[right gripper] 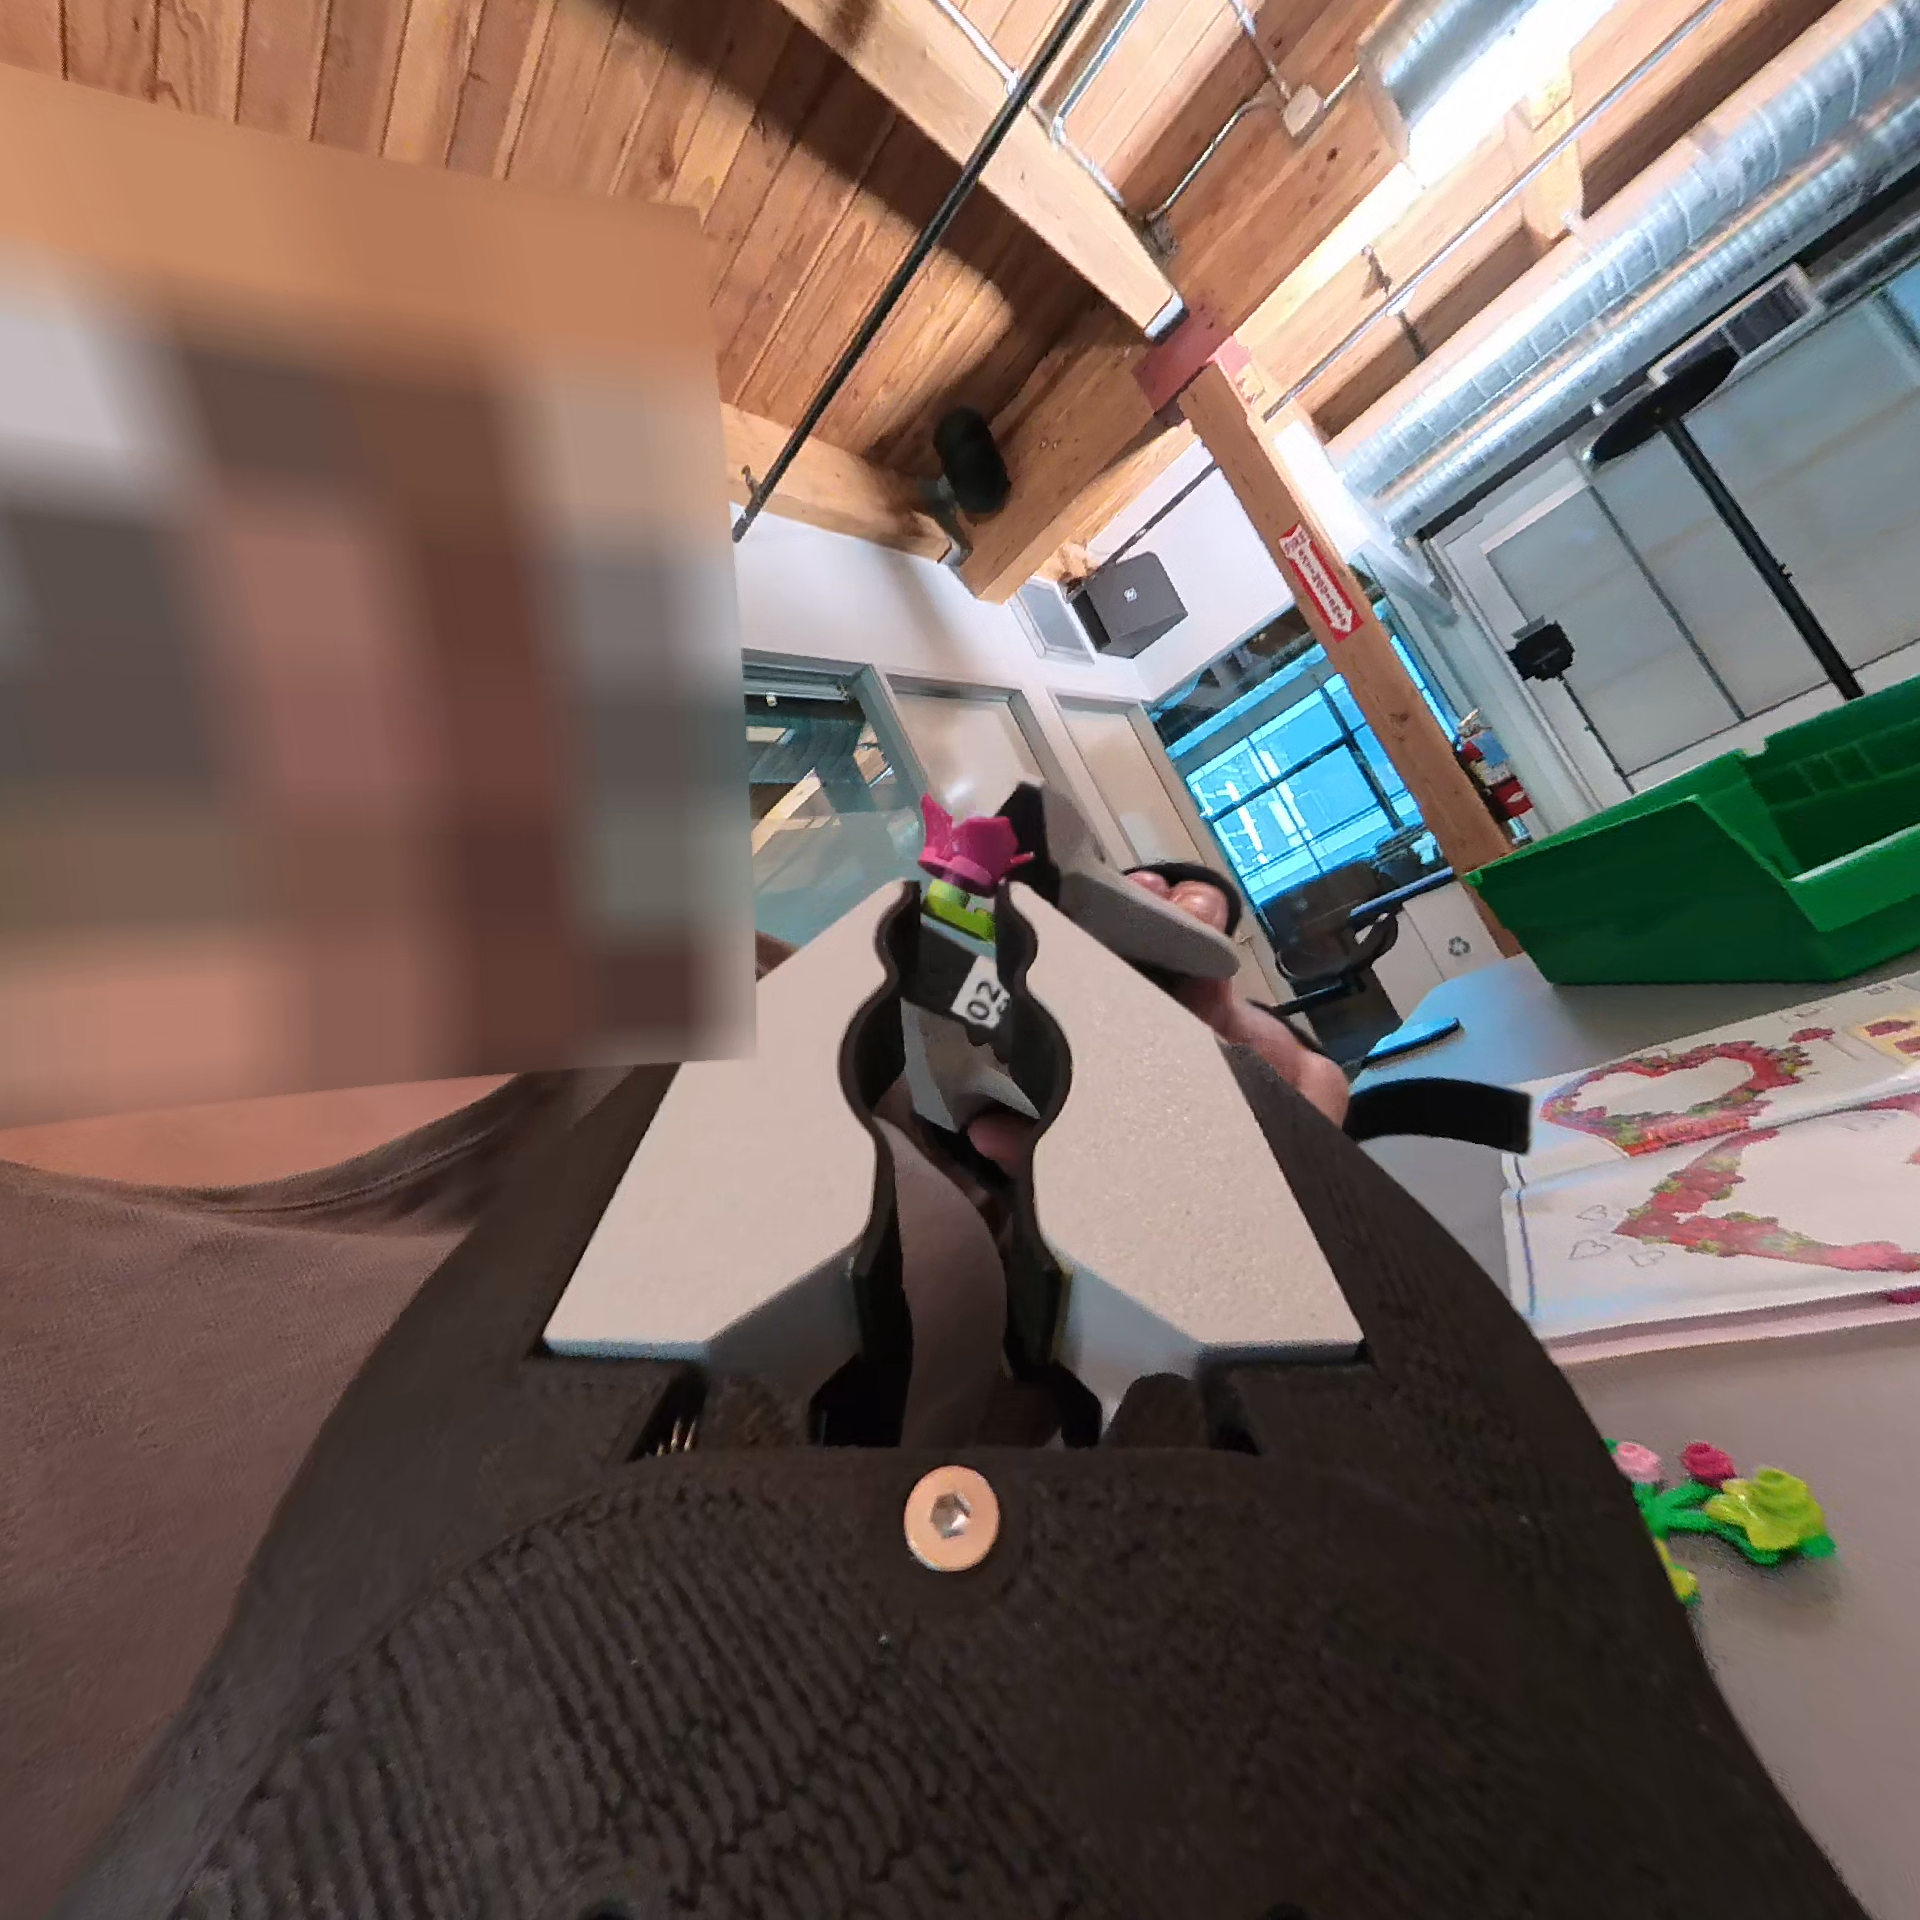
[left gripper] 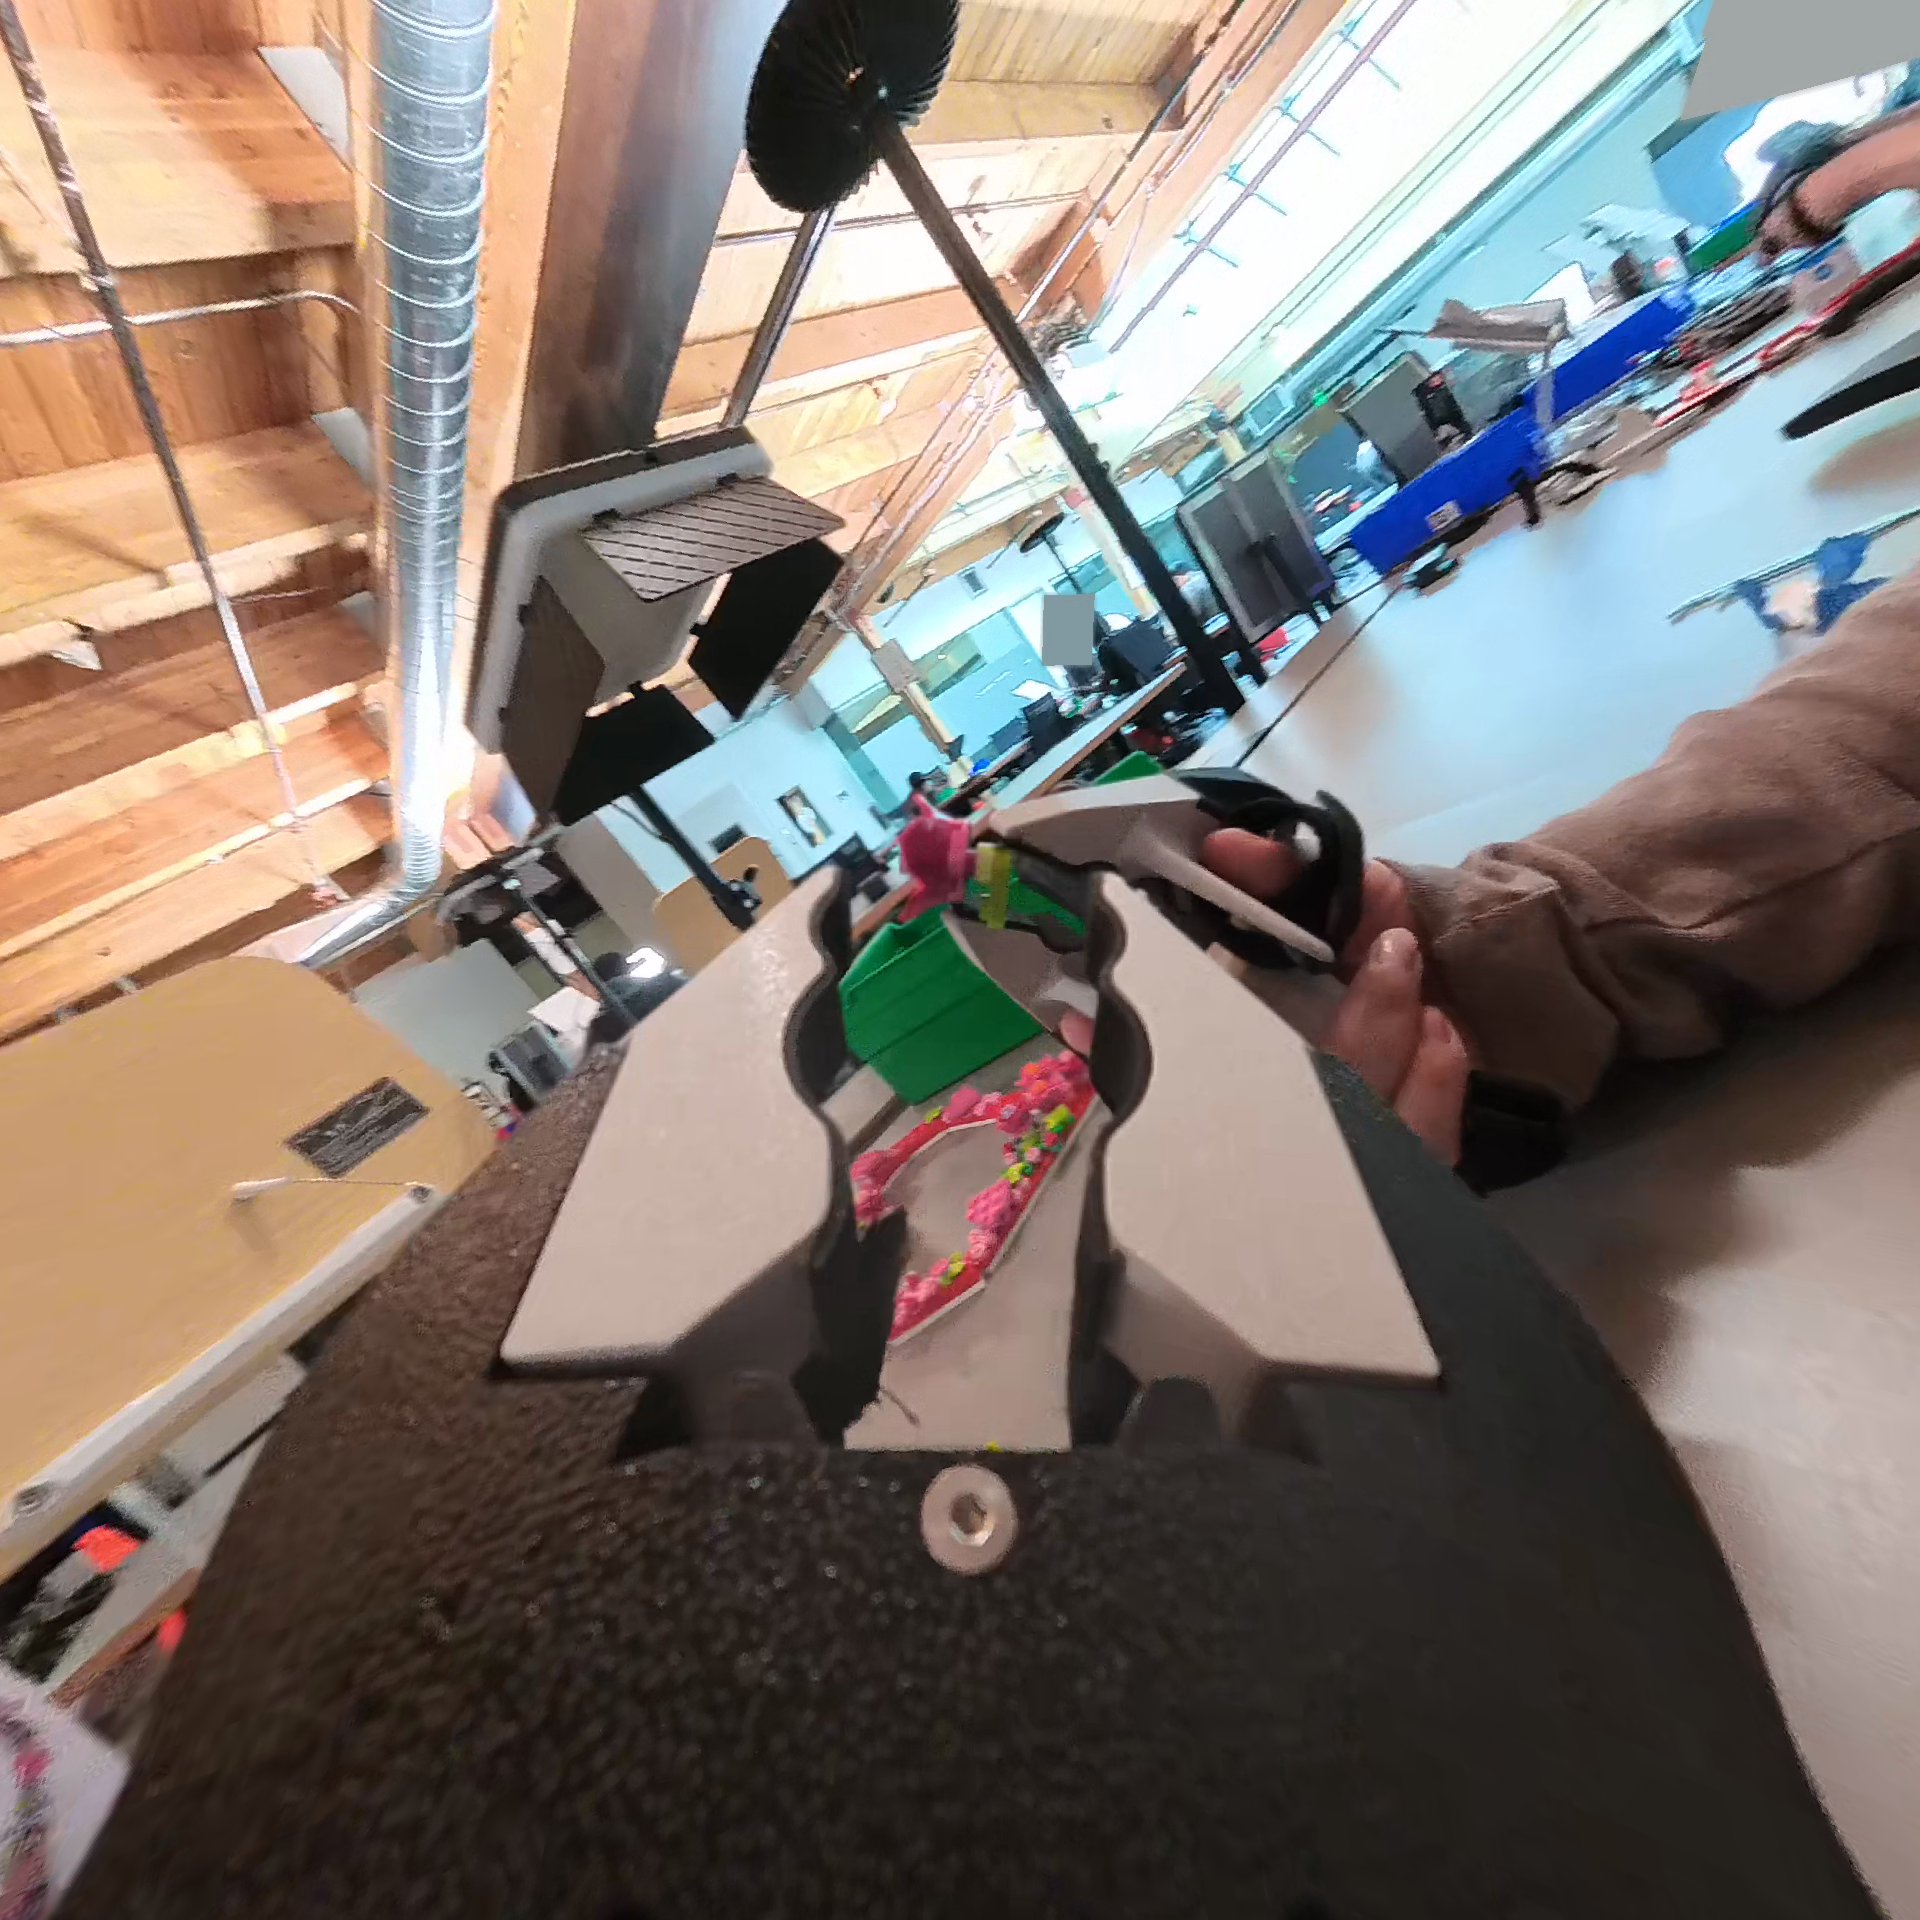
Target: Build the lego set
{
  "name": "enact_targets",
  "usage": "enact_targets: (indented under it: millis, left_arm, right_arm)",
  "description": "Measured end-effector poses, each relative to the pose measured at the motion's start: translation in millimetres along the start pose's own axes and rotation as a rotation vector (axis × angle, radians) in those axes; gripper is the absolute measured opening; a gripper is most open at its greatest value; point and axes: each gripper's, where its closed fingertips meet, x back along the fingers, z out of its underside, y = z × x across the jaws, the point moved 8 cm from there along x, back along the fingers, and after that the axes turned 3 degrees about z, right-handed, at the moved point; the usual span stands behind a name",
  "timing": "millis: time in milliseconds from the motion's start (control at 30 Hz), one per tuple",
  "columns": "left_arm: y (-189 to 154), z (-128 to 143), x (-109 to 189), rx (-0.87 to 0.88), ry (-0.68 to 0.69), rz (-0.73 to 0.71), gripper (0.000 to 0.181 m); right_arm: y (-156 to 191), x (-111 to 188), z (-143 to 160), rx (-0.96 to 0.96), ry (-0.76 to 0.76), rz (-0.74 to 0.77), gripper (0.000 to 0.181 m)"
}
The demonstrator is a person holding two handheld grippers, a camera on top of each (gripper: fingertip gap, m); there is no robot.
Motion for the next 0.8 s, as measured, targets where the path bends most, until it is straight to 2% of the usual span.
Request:
enact_targets:
  millis: [33, 233, 300, 367, 400, 467, 600, 800]
  left_arm:
    - [0.0, -0.2, 0.1, 0.011, -0.009, 0.025, 0.042]
    - [-1.6, -0.2, 0.7, -0.059, -0.009, 0.042, 0.029]
    - [-2.5, 0.7, 1.0, -0.076, -0.007, 0.045, 0.019]
    - [-1.5, 3.0, 0.8, -0.094, 0.018, 0.044, 0.019]
    - [0.4, 5.4, 0.6, -0.101, 0.046, 0.039, 0.019]
    - [6.4, 13.4, 0.5, -0.141, 0.131, 0.009, 0.019]
    - [10.0, 37.8, -2.7, -0.315, 0.381, -0.003, 0.019]
    - [-5.7, 53.1, -6.5, -0.516, 0.502, 0.064, 0.019]
  right_arm:
    - [0.7, -0.2, 0.4, -0.010, 0.007, -0.011, 0.012]
    - [0.6, -0.9, 5.1, -0.047, 0.079, -0.023, 0.011]
    - [0.0, -0.7, 5.4, -0.049, 0.086, -0.019, 0.011]
    - [-1.8, 0.4, 5.0, -0.038, 0.089, 0.007, 0.012]
    - [-4.3, 1.2, 3.3, -0.021, 0.086, 0.050, 0.014]
    - [-13.1, 5.1, -3.6, 0.068, 0.079, 0.228, 0.030]
    - [-23.0, 11.2, -4.0, 0.277, 0.334, 0.562, 0.035]
    - [-27.3, 10.4, -0.1, 0.387, 0.441, 0.700, 0.028]
